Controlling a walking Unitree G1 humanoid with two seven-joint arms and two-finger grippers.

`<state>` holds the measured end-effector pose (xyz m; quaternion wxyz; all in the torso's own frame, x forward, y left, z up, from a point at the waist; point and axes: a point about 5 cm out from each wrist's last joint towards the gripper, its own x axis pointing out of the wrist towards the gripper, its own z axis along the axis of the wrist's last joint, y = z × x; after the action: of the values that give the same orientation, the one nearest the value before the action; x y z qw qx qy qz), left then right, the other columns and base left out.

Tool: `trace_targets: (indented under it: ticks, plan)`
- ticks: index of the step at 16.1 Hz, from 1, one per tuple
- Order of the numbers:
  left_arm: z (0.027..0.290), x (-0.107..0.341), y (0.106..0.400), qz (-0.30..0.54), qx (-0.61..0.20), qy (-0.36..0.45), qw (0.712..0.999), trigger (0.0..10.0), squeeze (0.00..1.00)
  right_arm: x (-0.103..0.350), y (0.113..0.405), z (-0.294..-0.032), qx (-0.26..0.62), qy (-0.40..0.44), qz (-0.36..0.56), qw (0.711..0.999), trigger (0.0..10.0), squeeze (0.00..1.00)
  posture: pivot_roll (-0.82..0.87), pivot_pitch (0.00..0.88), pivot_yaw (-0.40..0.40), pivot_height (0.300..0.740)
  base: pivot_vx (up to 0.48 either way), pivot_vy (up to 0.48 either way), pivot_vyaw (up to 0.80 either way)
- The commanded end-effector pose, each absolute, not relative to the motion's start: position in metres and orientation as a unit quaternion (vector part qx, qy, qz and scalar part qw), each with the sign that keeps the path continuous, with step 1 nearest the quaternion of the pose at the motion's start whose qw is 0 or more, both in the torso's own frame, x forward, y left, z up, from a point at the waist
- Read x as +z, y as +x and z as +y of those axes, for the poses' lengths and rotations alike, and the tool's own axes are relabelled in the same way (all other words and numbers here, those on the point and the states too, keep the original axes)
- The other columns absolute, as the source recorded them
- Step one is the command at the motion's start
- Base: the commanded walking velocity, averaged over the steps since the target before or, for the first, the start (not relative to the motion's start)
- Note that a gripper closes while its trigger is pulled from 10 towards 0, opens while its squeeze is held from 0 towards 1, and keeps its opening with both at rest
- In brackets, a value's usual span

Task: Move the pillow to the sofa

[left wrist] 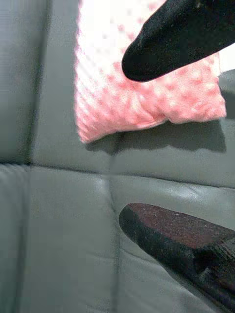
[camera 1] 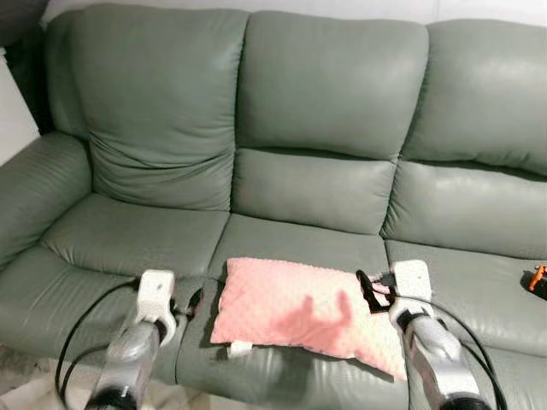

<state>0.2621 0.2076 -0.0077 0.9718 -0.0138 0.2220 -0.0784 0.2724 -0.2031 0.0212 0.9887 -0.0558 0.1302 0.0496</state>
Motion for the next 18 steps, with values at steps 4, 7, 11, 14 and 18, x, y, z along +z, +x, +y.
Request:
trace_targets:
  ticks: [4, 7, 11, 14, 18]
  plan:
    - [0.211, 0.02, 0.246, 0.114, -0.111, -0.035, 0.987, 10.0, 0.0, 0.048, 0.25, -0.211, 0.046, -0.047, 0.094, 0.993, 10.0, 0.0, -0.14, 0.0, 0.011, 0.74, 0.0, 0.0, 0.0]
    - [0.214, 0.022, 0.244, 0.116, -0.106, -0.023, 0.987, 10.0, 0.0, 0.049, 0.248, -0.218, 0.037, -0.047, 0.104, 0.993, 10.0, 0.0, -0.14, 0.0, 0.009, 0.74, 0.0, 0.0, 0.0]
    - [0.212, 0.027, 0.254, 0.109, -0.095, -0.018, 0.989, 10.0, 0.0, 0.049, 0.259, -0.216, 0.058, -0.074, 0.106, 0.99, 10.0, 0.0, -0.14, 0.0, 0.001, 0.74, 0.0, 0.0, 0.31]
    - [0.211, 0.029, 0.261, 0.117, -0.078, -0.019, 0.99, 10.0, 0.0, 0.044, 0.262, -0.21, 0.063, -0.073, 0.117, 0.988, 10.0, 0.0, -0.14, 0.0, 0.003, 0.74, 0.0, 0.0, 0.8]
    - [0.214, 0.027, 0.263, 0.125, -0.063, -0.009, 0.99, 10.0, 0.0, 0.038, 0.263, -0.207, 0.067, -0.067, 0.125, 0.988, 10.0, 0.0, -0.14, 0.0, 0.005, 0.74, 0.0, 0.0, 0.4]
